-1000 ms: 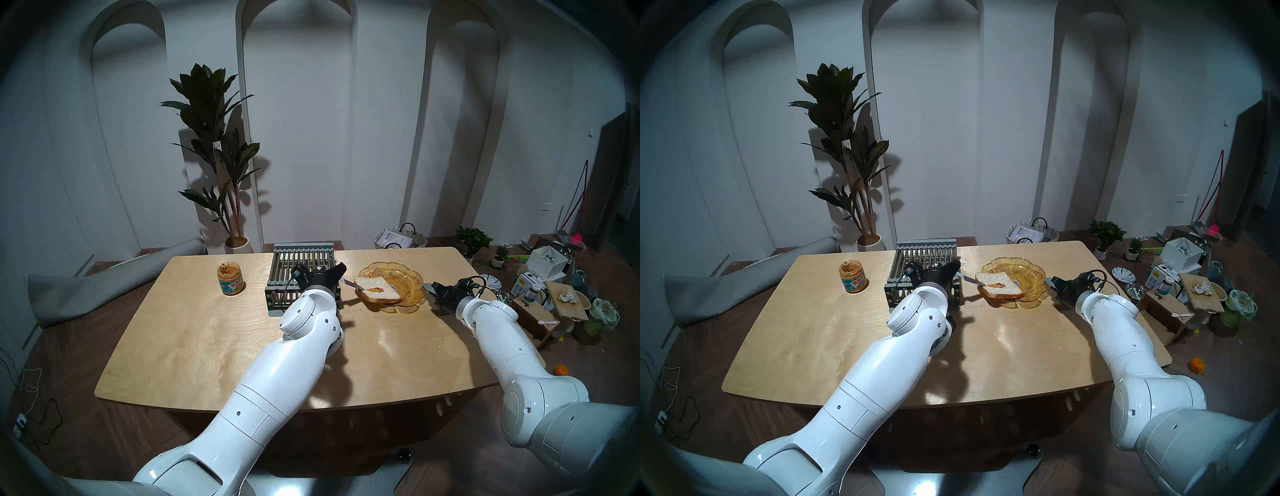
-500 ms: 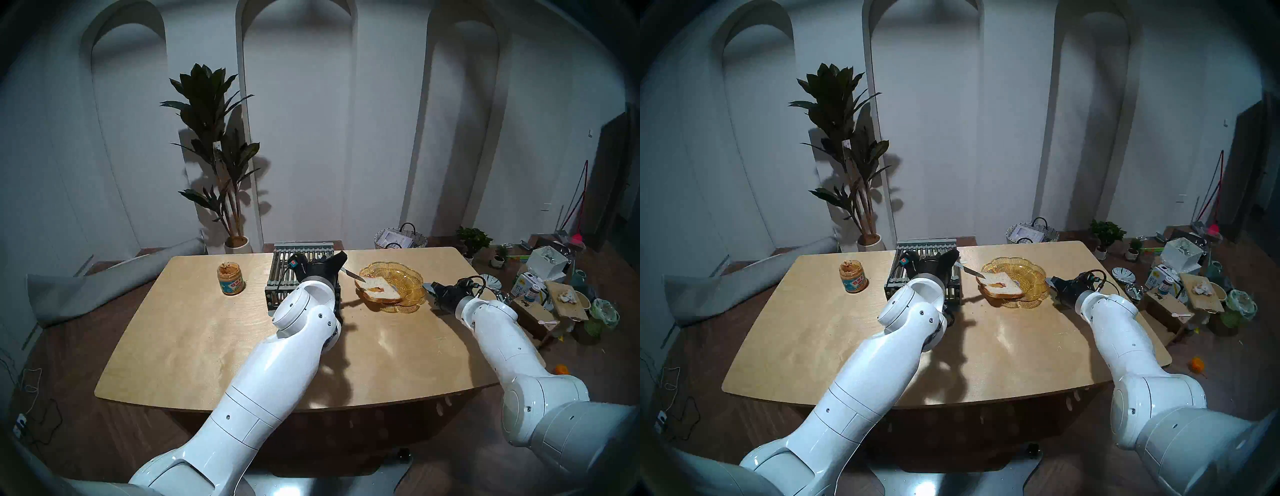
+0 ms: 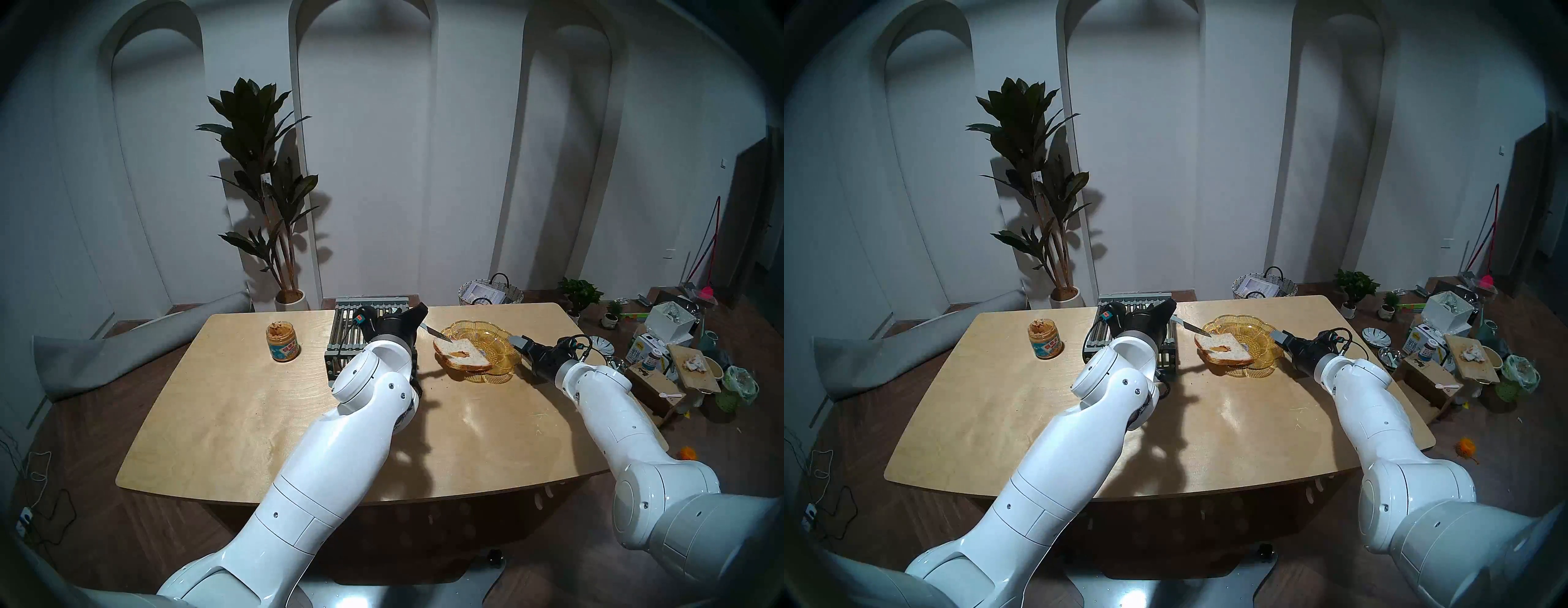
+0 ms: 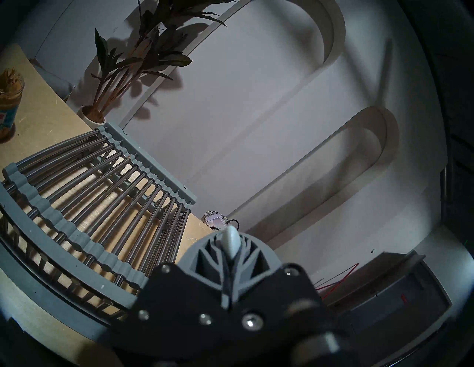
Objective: Spread peanut butter over the slice of bread with the knife
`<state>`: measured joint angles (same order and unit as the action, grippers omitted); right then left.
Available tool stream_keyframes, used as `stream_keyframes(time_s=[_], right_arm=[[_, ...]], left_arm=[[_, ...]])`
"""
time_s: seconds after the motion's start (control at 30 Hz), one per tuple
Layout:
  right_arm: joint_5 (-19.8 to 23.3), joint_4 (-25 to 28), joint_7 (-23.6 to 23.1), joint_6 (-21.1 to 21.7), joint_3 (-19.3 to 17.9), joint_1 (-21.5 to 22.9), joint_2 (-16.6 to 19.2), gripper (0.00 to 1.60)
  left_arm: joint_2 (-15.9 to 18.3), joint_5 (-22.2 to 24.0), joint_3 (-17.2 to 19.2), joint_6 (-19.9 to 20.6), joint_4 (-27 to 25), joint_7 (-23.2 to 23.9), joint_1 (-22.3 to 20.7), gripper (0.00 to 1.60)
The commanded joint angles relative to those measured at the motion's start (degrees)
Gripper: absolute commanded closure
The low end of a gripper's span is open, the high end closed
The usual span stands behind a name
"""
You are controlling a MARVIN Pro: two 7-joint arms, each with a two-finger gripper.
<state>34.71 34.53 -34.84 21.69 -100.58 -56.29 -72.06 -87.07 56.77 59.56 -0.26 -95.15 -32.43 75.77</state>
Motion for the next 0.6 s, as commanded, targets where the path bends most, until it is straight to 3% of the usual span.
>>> stream_keyframes(time_s=[0.0,0.27,0.57], right_arm=[[0.79,2.84,0.23,2.22,-0.66,-0.89,0.19,0.00],[1.85,10.33,-0.36,5.18,-2.53,-2.62,2.28,0.00],[1.75,16.33,-1.79,2.78,-4.61,-3.11,4.86,0.00]], left_arm=[[-0.06,-1.37,-0.64,-0.60,-2.20,0.11,-0.66,1.60],[0.19,-1.65,-0.49,-0.73,-3.45,-0.06,-0.82,1.60],[2.18,-5.21,-1.06,-1.94,-4.27,0.83,-1.26,1.60]])
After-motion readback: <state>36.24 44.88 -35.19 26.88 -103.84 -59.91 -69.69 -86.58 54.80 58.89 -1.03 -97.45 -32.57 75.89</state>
